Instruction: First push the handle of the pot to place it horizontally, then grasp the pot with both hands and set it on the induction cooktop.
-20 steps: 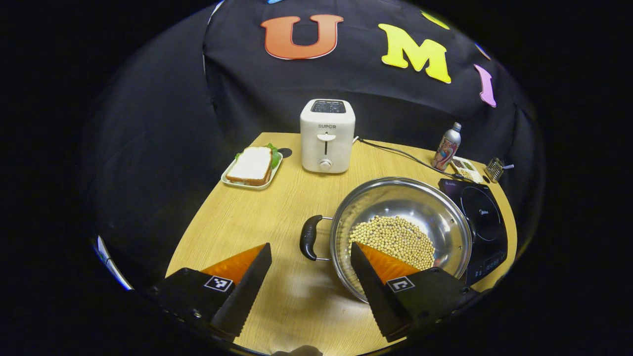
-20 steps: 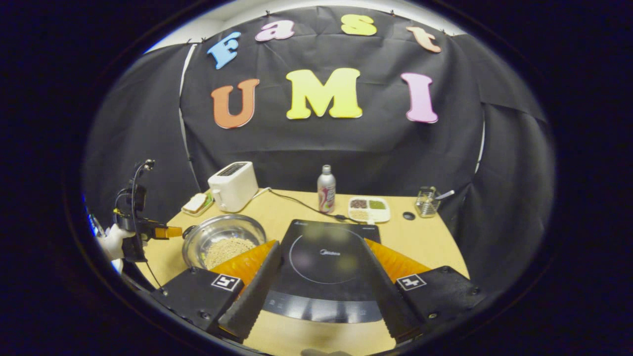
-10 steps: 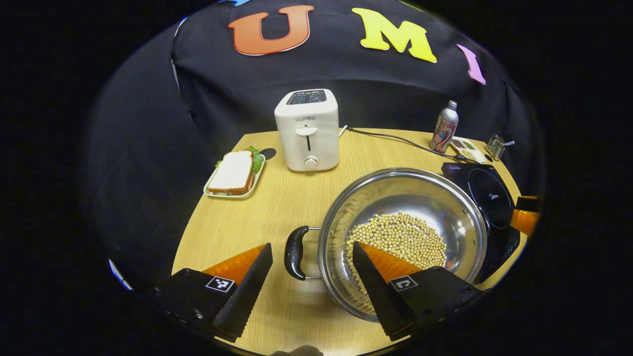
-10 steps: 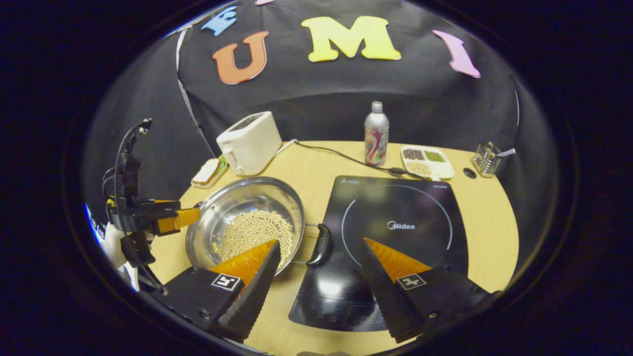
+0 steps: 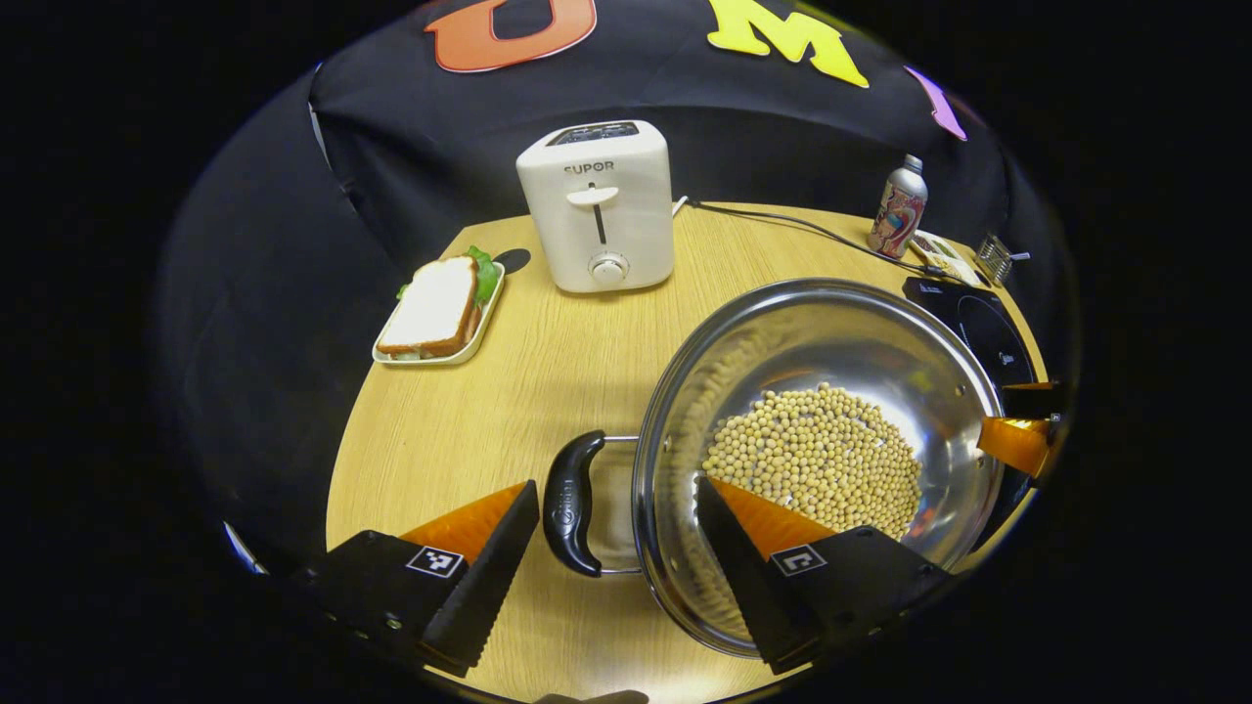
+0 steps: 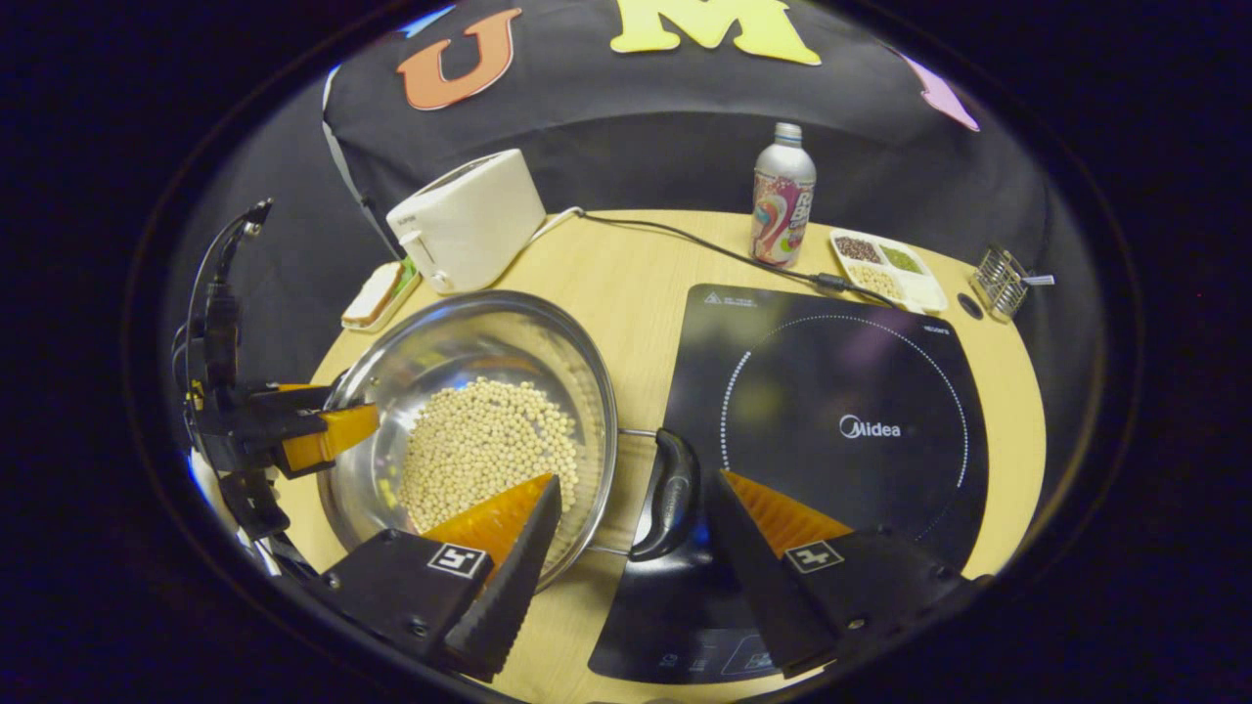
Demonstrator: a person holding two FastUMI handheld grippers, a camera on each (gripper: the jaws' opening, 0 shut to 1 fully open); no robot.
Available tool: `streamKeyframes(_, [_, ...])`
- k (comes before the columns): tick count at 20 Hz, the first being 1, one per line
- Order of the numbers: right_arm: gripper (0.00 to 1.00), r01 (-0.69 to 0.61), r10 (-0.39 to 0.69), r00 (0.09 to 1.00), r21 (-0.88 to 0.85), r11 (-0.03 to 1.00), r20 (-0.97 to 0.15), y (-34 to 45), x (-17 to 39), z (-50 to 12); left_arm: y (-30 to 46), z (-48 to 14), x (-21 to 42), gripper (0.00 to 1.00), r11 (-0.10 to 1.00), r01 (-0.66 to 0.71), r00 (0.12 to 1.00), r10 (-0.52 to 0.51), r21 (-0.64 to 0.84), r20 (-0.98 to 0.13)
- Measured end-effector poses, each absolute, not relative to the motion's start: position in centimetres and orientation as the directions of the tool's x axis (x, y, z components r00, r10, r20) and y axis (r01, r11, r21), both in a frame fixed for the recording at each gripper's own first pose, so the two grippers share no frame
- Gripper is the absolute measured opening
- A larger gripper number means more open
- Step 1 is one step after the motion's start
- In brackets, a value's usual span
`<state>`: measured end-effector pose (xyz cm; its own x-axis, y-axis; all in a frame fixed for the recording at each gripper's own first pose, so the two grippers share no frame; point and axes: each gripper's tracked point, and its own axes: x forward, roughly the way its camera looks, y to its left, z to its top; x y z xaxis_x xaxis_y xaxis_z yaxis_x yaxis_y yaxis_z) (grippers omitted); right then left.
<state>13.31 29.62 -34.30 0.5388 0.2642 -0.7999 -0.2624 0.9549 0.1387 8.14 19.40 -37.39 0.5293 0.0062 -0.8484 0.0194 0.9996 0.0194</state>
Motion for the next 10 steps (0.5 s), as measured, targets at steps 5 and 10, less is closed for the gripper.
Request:
streamKeyframes(5, [0.85,-0.271,0.23,0.542,0.091,0.958,-0.808,29.6,14.1,-34.7,19.6,-38.3,7.9,0.87,0.999,0.032,0.487,-0.008,0.009,-0.873])
streamKeyframes(10, [0.72,-0.263,0.16,0.522,0.02,0.965,-0.838,29.3,13.9,-34.8,19.4,-38.8,8.0,0.81,0.997,0.032,0.443,-0.076,-0.069,-0.893])
